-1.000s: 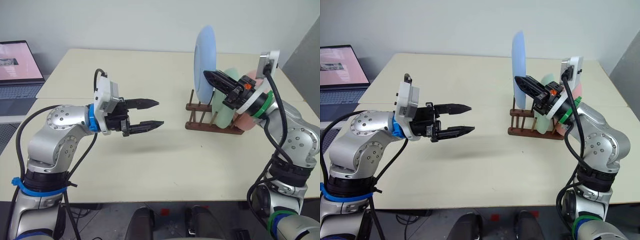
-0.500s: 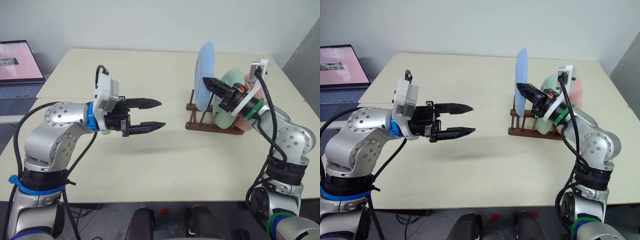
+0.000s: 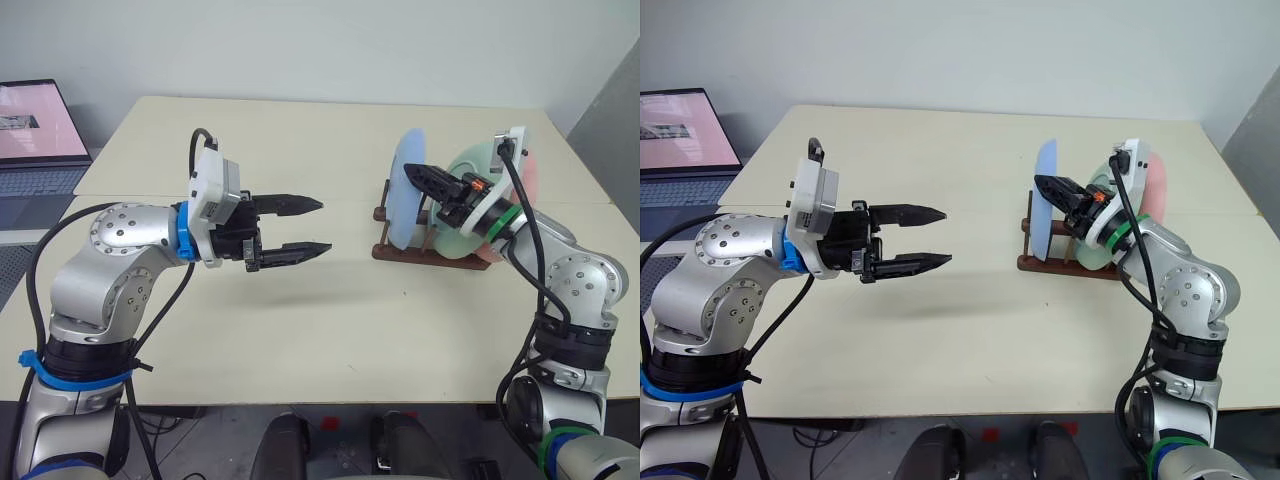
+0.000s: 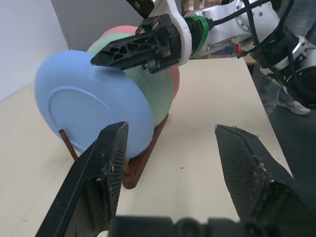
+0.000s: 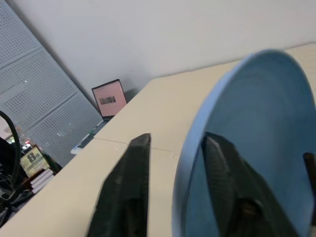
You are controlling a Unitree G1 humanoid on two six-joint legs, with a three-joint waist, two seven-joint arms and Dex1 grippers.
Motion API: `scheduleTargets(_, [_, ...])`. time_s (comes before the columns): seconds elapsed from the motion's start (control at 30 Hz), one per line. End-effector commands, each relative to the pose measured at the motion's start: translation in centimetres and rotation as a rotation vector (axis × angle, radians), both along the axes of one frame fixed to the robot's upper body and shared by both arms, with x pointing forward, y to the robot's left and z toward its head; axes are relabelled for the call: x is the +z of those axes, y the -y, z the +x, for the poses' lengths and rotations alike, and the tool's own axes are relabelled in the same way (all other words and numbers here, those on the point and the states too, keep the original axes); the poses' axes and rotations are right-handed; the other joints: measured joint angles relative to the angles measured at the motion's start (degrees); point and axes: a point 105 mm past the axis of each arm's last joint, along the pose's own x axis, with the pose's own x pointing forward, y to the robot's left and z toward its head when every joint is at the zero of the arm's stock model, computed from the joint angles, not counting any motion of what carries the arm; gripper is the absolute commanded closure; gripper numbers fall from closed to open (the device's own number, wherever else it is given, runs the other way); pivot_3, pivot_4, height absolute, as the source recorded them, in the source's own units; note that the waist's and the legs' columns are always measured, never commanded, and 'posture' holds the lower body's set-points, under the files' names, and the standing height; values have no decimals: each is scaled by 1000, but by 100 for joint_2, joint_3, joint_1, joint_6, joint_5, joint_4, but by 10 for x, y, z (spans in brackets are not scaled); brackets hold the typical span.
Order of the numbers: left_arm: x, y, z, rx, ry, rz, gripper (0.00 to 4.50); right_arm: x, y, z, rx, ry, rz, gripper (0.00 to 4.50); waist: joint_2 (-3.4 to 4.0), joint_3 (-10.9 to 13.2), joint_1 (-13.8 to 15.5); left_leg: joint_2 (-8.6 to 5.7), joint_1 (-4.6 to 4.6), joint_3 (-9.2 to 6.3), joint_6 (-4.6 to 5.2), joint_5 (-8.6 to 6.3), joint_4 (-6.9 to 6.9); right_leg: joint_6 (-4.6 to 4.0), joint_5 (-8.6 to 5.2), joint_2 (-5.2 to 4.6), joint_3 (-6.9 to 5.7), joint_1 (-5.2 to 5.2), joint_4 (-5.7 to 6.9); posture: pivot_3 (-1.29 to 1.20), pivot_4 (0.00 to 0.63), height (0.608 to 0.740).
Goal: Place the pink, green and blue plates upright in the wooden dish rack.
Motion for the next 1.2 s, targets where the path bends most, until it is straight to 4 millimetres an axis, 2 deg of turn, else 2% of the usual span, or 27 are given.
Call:
scheduleTargets(0.03, [4, 3, -3, -10, 39, 1, 1456, 39, 6, -9, -52, 191, -68, 1540, 0, 0, 1, -1, -4, 0, 0, 0, 0, 0, 0, 0, 1, -4, 0, 0, 150, 740])
scheduleTargets(0.17, [3, 4, -3, -10, 39, 2, 1456, 62, 19, -16, -94, 302, -173, 144, 0, 0, 3, -1, -9, 1, 0, 0, 0, 1, 0, 1, -1, -10, 0, 0, 150, 740])
scheduleTargets(0.23, [2, 4, -3, -13, 36, 3, 1456, 74, 28, -26, -69, 354, -249, 144, 1, 1, 11, -1, -15, 2, 0, 0, 0, 1, 0, 0, 1, -15, 0, 0, 150, 740])
scheduleTargets(0.33, [0, 5, -5, -23, 30, 10, 1456, 72, 41, -42, -24, 374, -412, 144, 1, 1, 36, -2, -28, 2, 1, -1, 2, 1, 0, 0, -4, -21, -7, 0, 150, 740])
scheduleTargets(0.43, [-4, 6, -7, -35, 30, 28, 1456, 67, 55, -53, -7, 361, -552, 752, 0, 0, 38, -2, -37, 2, 4, -2, 2, 2, -1, -1, -4, -27, -12, 0, 150, 740])
scheduleTargets(0.57, [-8, 9, -10, -59, 20, 35, 1456, 47, 87, -69, -12, 279, -843, 2176, 0, 1, 44, -4, -45, 3, 5, -3, 3, 4, -2, -1, 1, -39, -10, 0, 150, 740])
scheduleTargets(0.77, [-10, 14, -9, -80, 24, 37, 1456, 35, 109, -61, -77, 286, -1030, 4417, 1, 0, 1, -3, -36, 4, 5, -2, 12, 34, -15, 1, 9, -40, -1, 0, 150, 740])
scheduleTargets(1.0, [-13, 18, -10, -85, 26, 32, 1456, 17, 116, -46, -106, 303, -1165, 4468, 0, 1, 10, -5, -35, 5, 6, 2, 13, 36, -14, 1, 13, -40, 3, 0, 150, 740])
scheduleTargets(1.2, [-13, 18, -10, -80, 29, 27, 1456, 13, 117, -42, -96, 309, -1202, 4468, 0, 1, 14, -6, -39, 5, 6, 1, 12, 35, -14, 0, 12, -41, 1, 0, 150, 740])
